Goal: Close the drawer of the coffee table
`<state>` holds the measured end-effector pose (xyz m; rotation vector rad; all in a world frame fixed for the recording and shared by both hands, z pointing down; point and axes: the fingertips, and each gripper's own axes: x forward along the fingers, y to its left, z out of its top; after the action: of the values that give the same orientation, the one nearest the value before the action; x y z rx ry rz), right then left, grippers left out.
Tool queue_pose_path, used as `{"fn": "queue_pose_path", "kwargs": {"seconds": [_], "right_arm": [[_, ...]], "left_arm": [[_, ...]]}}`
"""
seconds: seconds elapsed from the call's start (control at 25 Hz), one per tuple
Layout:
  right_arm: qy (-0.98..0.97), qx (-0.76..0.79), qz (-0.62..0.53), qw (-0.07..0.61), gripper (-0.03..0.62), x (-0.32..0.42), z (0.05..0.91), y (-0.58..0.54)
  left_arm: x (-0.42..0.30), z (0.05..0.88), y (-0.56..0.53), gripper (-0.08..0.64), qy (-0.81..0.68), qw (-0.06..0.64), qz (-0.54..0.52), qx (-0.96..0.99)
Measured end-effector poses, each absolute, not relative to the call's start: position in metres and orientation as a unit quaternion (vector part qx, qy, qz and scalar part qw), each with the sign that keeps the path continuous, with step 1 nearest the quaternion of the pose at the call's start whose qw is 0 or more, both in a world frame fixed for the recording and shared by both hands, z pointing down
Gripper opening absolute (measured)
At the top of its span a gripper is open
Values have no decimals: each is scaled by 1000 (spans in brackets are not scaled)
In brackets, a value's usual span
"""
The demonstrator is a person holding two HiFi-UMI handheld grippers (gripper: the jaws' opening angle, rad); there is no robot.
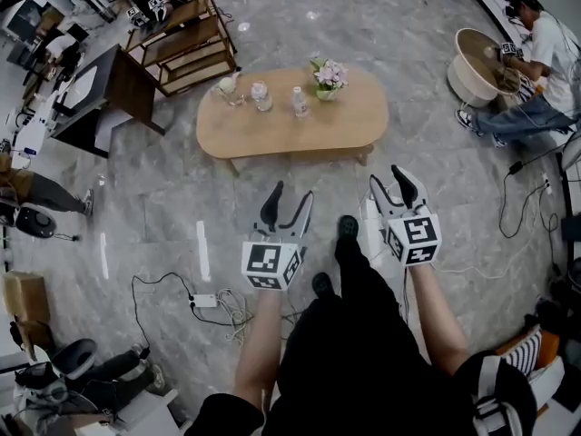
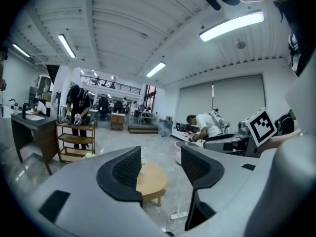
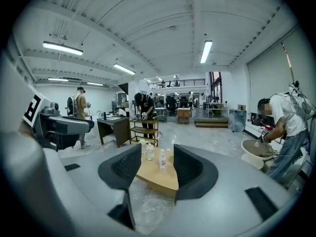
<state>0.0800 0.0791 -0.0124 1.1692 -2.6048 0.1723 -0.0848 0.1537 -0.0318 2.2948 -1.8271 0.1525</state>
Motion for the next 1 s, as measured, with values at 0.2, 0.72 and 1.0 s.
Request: {"fn": "queue_pose_path", "kwargs": {"seconds": [0.2,0.72,1.0], "right_arm": [[-909,392,58,128,190,78,-36,145],[-911,395,60,100,15,113,-63,227],[-933,340,57,99,12,112,-62,253]], "left_arm": [[-83,-53,218,227,-611,91,31,785],[-65,-80,282,29,-606,71,17,792],[-37,-80,295,12,-579,85,7,811]]}}
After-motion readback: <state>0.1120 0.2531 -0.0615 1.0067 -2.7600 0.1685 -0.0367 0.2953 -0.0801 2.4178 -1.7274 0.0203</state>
